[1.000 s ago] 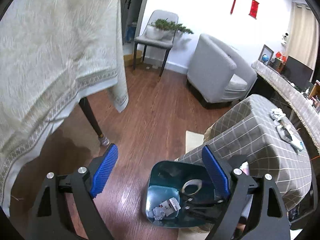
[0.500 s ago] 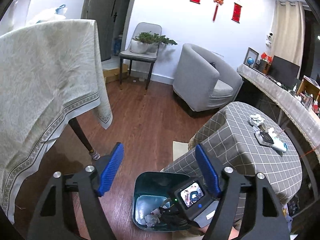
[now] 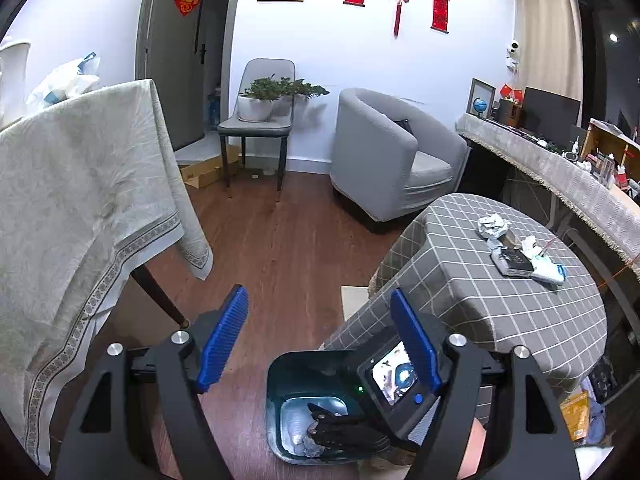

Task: Collect trash
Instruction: 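Lower the tape core into the bin and open the right gripper, then move both tools back toward the table, then grasp the black Face tissue pack with the left gripper while the right grasps the blue cartoon pack, then carry the Face pack over the bin and open the left gripper while the right carries the blue pack, then lower the blue cartoon pack into the bin and open the right gripper, then move both tools back toward the table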

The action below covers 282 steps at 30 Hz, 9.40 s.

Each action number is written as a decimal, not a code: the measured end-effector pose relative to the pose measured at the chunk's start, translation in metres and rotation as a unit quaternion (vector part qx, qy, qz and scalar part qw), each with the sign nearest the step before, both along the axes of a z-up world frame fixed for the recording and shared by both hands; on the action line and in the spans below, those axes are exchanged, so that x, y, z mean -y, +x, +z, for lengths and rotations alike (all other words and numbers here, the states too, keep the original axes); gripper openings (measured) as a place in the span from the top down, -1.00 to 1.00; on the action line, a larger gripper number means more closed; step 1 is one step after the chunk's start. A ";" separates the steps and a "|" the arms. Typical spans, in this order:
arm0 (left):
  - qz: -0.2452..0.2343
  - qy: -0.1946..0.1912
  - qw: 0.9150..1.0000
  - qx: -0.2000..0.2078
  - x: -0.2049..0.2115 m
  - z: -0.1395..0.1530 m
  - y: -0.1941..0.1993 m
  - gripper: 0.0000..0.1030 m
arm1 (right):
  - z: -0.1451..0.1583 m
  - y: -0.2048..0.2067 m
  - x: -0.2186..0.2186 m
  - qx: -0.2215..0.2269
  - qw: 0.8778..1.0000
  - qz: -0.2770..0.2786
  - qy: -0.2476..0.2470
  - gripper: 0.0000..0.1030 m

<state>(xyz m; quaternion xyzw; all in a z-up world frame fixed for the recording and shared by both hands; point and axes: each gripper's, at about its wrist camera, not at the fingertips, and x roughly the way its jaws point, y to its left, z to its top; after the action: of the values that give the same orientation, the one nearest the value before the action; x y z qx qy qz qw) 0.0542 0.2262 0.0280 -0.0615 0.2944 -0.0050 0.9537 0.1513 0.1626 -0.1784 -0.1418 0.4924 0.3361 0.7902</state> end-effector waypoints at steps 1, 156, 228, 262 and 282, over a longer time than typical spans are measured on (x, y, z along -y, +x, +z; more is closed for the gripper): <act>-0.004 -0.007 1.000 -0.004 0.001 0.001 0.001 -0.60 | 0.008 -0.001 0.002 0.007 1.000 0.002 0.007 -0.51; -0.101 0.006 0.993 -0.063 0.220 -0.055 0.138 -0.48 | 0.194 0.045 0.347 0.147 0.961 -0.166 0.165 -0.14; 0.044 -0.042 0.985 -0.162 -0.044 -0.143 0.040 -0.73 | 0.072 0.019 0.033 0.029 0.997 0.001 0.066 -0.14; 0.011 -0.021 0.999 -0.044 -0.013 -0.036 0.013 -0.32 | -0.023 0.010 0.011 -0.043 0.998 0.017 -0.048 -0.38; 0.011 -0.013 1.000 0.007 0.014 -0.008 0.023 -0.52 | 0.127 -0.003 0.083 0.105 0.991 0.003 0.087 -0.31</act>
<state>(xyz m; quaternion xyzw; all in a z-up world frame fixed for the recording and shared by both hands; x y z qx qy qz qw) 0.0772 0.2127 0.0204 -0.0771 0.2870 0.0012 0.9548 0.1485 0.0800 -0.0512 -0.1085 0.3751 0.3635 0.8458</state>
